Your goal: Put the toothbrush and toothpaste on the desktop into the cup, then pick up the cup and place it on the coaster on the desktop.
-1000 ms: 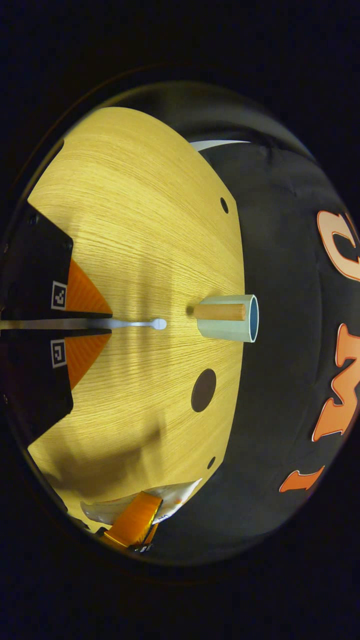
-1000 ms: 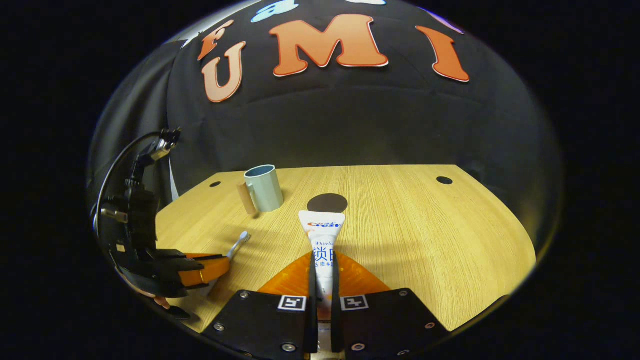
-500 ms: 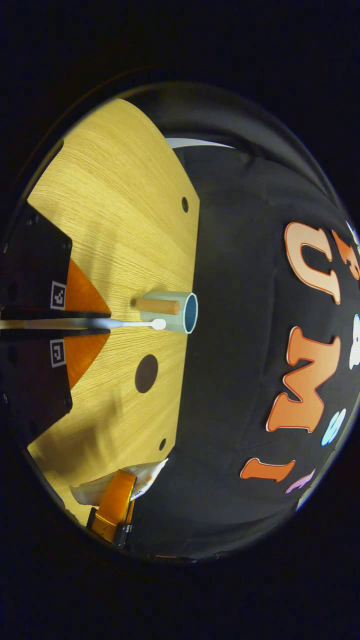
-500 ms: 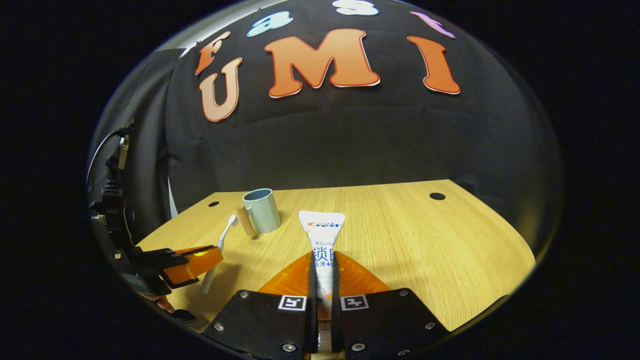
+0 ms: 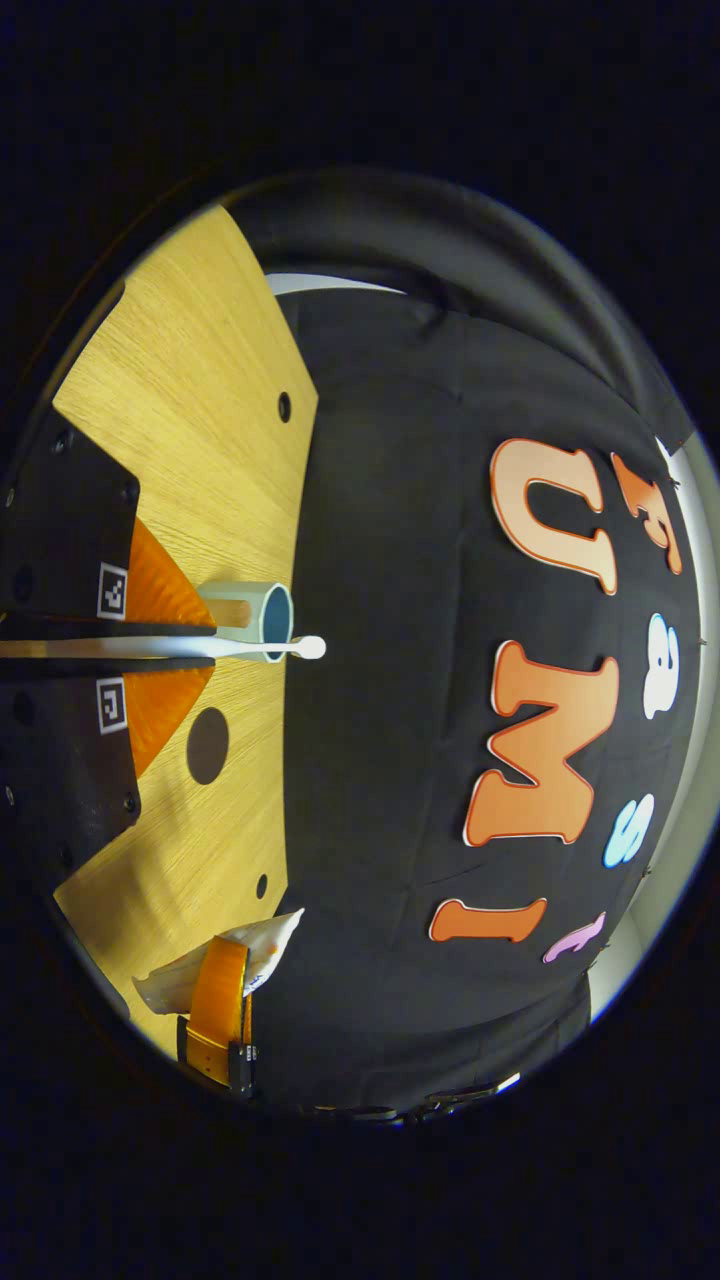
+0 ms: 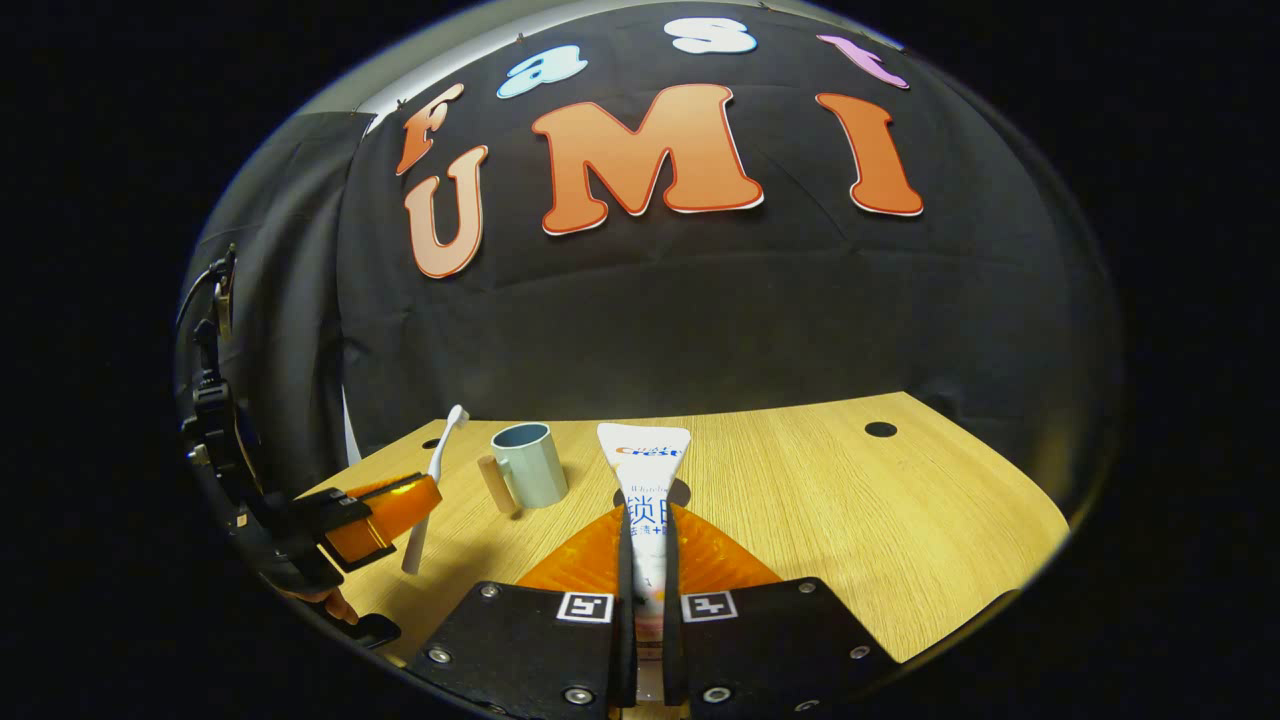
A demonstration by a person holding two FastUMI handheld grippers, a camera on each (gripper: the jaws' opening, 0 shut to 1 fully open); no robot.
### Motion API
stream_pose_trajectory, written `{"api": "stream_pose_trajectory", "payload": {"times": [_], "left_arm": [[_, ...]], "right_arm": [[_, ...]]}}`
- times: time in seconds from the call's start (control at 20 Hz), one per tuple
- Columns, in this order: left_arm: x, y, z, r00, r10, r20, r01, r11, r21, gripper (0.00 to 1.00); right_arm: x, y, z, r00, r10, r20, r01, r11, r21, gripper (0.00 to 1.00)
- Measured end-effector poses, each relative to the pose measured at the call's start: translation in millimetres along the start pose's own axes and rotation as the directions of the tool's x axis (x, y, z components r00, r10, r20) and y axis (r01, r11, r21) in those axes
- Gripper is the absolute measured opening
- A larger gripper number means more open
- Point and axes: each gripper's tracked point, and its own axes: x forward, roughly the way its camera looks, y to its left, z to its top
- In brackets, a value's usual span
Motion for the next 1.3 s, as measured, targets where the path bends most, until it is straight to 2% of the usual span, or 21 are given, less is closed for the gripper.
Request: {"api": "stream_pose_trajectory", "payload": {"times": [0.1, 0.55, 1.0, 1.15, 1.3], "left_arm": [[12, 5, 9, 0.999, 0.022, 0.026, -0.022, 0.999, 0.030, 0.07], [61, 19, 60, 0.988, 0.038, 0.149, -0.039, 0.999, 0.007, 0.06], [113, 28, 97, 0.969, 0.010, 0.247, -0.011, 1.000, 0.001, 0.06], [134, 28, 103, 0.971, -0.013, 0.237, 0.021, 0.999, -0.031, 0.06], [143, 38, 110, 0.967, -0.009, 0.254, 0.018, 0.999, -0.032, 0.06]], "right_arm": [[4, 0, 6, 1.000, -0.004, 0.014, 0.004, 1.000, -0.012, 0.10], [29, 2, 40, 0.998, -0.007, 0.069, 0.011, 0.998, -0.054, 0.10], [58, 3, 69, 0.993, -0.004, 0.121, 0.012, 0.998, -0.064, 0.10], [71, 7, 76, 0.991, 0.004, 0.131, 0.005, 0.998, -0.066, 0.10], [80, 11, 84, 0.990, 0.010, 0.144, 0.000, 0.998, -0.070, 0.10]]}}
